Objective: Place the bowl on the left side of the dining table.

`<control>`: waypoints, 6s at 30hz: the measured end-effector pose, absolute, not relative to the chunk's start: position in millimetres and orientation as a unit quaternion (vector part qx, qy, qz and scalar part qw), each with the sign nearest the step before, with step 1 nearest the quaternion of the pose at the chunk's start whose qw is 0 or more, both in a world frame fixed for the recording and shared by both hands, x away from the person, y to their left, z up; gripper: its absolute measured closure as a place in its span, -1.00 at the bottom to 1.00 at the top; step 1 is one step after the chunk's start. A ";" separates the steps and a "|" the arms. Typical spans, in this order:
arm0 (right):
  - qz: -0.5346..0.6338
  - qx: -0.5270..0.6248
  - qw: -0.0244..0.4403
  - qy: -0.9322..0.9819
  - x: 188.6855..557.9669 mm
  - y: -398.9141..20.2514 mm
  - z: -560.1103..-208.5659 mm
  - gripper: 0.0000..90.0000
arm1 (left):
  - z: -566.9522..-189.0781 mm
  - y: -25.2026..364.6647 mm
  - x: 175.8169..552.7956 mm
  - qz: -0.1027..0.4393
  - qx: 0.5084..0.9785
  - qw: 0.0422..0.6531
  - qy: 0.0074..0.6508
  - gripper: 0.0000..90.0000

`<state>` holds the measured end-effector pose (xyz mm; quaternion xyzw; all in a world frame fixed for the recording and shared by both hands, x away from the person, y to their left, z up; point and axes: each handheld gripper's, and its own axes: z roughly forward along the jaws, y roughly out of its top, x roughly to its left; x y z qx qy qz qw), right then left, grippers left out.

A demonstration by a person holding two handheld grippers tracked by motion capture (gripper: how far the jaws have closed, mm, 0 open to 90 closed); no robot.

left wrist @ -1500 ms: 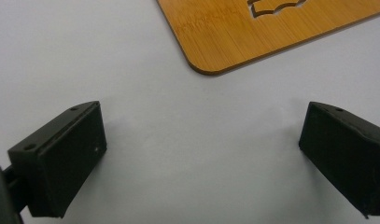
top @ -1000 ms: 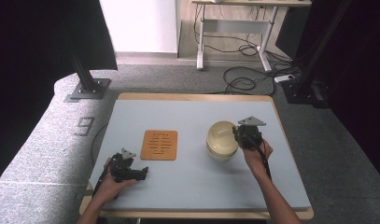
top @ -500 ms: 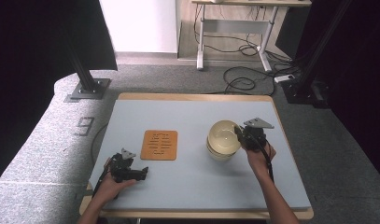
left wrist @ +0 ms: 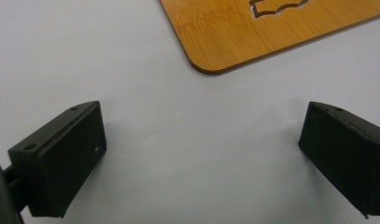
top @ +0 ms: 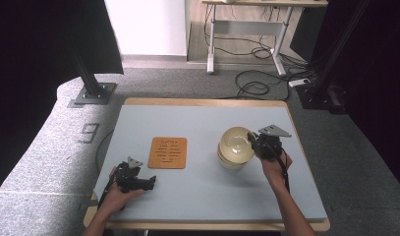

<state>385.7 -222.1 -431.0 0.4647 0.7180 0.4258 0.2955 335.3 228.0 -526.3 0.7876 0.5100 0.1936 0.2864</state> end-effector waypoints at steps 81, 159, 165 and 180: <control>0.492 0.423 0.270 0.711 370.5 -190.9 -412.0 0.78 | -526.4 227.8 334.7 0.193 0.784 0.287 0.516 -0.98; 0.499 0.387 0.236 0.739 372.0 -137.1 -421.3 0.78 | -526.3 227.6 334.7 0.194 0.784 0.286 0.515 -0.98; 0.496 0.389 0.234 0.740 373.0 -134.8 -422.8 0.78 | -526.3 227.6 334.8 0.194 0.784 0.286 0.515 -0.98; 0.493 0.385 0.230 0.746 377.8 -121.9 -421.1 0.78 | -526.1 227.9 334.7 0.194 0.786 0.284 0.514 -0.98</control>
